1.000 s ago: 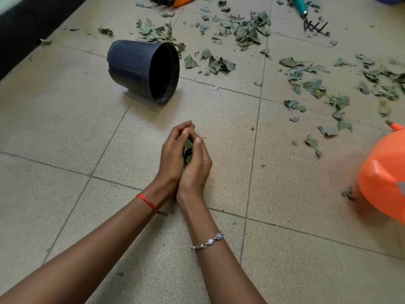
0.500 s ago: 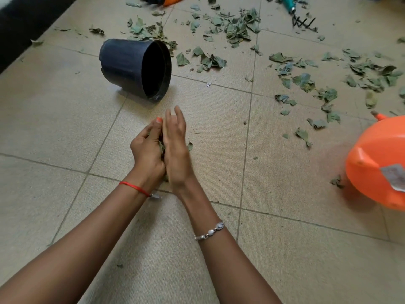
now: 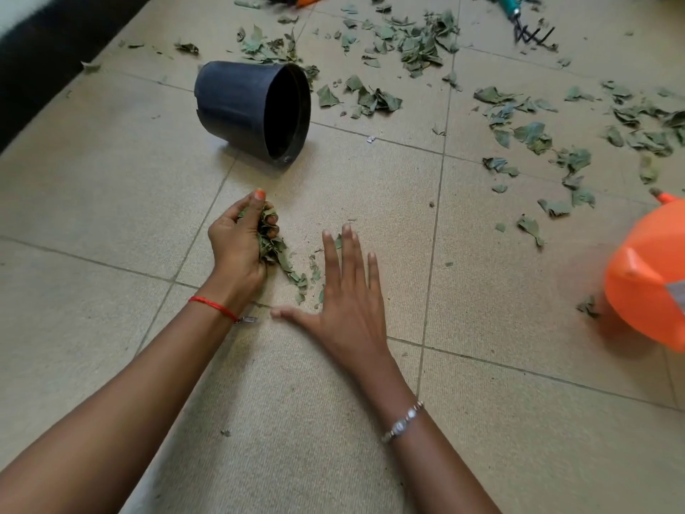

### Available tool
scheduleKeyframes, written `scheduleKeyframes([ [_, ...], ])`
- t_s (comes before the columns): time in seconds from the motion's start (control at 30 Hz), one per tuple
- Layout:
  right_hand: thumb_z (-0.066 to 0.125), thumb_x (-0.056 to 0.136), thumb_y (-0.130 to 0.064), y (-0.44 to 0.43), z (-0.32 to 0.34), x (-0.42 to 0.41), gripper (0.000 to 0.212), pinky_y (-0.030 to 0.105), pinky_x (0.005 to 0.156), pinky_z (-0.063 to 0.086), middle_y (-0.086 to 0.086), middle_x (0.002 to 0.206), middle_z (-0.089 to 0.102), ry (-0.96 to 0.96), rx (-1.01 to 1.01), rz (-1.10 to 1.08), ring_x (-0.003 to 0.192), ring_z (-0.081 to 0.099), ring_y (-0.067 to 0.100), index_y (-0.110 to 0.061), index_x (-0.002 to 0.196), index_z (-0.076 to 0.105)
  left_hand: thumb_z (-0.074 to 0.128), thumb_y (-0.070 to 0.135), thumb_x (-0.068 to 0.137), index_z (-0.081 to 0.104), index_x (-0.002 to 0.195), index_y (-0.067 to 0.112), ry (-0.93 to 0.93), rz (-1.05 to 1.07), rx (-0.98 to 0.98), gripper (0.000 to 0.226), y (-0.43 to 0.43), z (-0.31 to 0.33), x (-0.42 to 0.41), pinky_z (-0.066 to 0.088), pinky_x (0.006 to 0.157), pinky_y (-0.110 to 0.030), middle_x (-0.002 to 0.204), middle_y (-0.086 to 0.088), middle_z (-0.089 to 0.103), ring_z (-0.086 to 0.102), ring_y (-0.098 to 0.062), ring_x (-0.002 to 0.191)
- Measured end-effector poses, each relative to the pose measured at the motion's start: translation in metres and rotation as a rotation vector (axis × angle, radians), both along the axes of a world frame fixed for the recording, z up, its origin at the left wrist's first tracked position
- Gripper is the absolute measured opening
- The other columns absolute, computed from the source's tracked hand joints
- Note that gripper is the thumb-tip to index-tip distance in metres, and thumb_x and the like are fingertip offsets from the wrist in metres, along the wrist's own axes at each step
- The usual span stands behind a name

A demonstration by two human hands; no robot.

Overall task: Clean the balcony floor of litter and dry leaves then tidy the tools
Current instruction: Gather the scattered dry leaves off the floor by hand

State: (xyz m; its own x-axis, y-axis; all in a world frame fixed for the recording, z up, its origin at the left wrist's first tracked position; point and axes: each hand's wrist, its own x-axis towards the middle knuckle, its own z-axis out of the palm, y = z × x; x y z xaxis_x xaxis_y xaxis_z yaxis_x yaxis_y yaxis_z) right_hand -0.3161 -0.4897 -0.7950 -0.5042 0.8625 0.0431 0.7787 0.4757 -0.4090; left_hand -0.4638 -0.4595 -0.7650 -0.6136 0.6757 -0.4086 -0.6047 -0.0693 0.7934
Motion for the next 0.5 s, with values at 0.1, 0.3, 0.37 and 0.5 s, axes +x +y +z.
scheduleKeyframes([
  [0.1, 0.029, 0.073, -0.082, 0.028, 0.003, -0.020, 0.106, 0.038, 0.117, -0.011, 0.009, 0.156, -0.018, -0.038, -0.003, -0.060, 0.144, -0.017, 0.018, -0.021, 0.147, -0.015, 0.064, 0.012, 0.087, 0.059, 0.084, 0.008, -0.020, -0.007, 0.007, 0.006, -0.001, -0.001, -0.003, 0.042, 0.045, -0.018, 0.059, 0.003, 0.059, 0.051, -0.006, 0.049],
  [0.3, 0.040, 0.096, -0.046, 0.047, 0.004, -0.023, 0.058, 0.025, 0.118, 0.006, 0.005, 0.155, 0.024, 0.126, 0.002, 0.087, 0.144, 0.016, 0.015, -0.017, 0.145, 0.031, 0.062, 0.011, 0.088, 0.059, 0.083, 0.008, -0.020, 0.002, 0.017, 0.006, -0.001, -0.001, -0.006, 0.041, 0.046, -0.019, 0.058, 0.003, 0.059, 0.051, -0.006, 0.049],
  [0.37, 0.046, 0.097, -0.032, 0.040, 0.002, -0.014, 0.044, 0.021, 0.116, 0.014, 0.004, 0.147, 0.039, 0.207, -0.008, 0.146, 0.139, 0.031, 0.014, -0.013, 0.137, 0.047, 0.063, 0.011, 0.088, 0.059, 0.082, 0.009, -0.006, -0.001, 0.015, 0.007, -0.001, -0.002, -0.005, 0.041, 0.044, -0.019, 0.058, 0.003, 0.059, 0.050, -0.006, 0.048],
  [0.5, 0.044, 0.098, -0.031, 0.024, 0.008, 0.010, 0.046, 0.018, 0.114, 0.017, 0.002, 0.147, 0.040, 0.231, -0.077, 0.178, 0.138, 0.031, 0.011, -0.011, 0.139, 0.043, 0.064, 0.013, 0.087, 0.061, 0.080, 0.010, 0.060, -0.017, -0.015, 0.008, -0.003, -0.002, -0.001, 0.043, 0.047, -0.021, 0.060, 0.004, 0.060, 0.051, -0.007, 0.049],
])
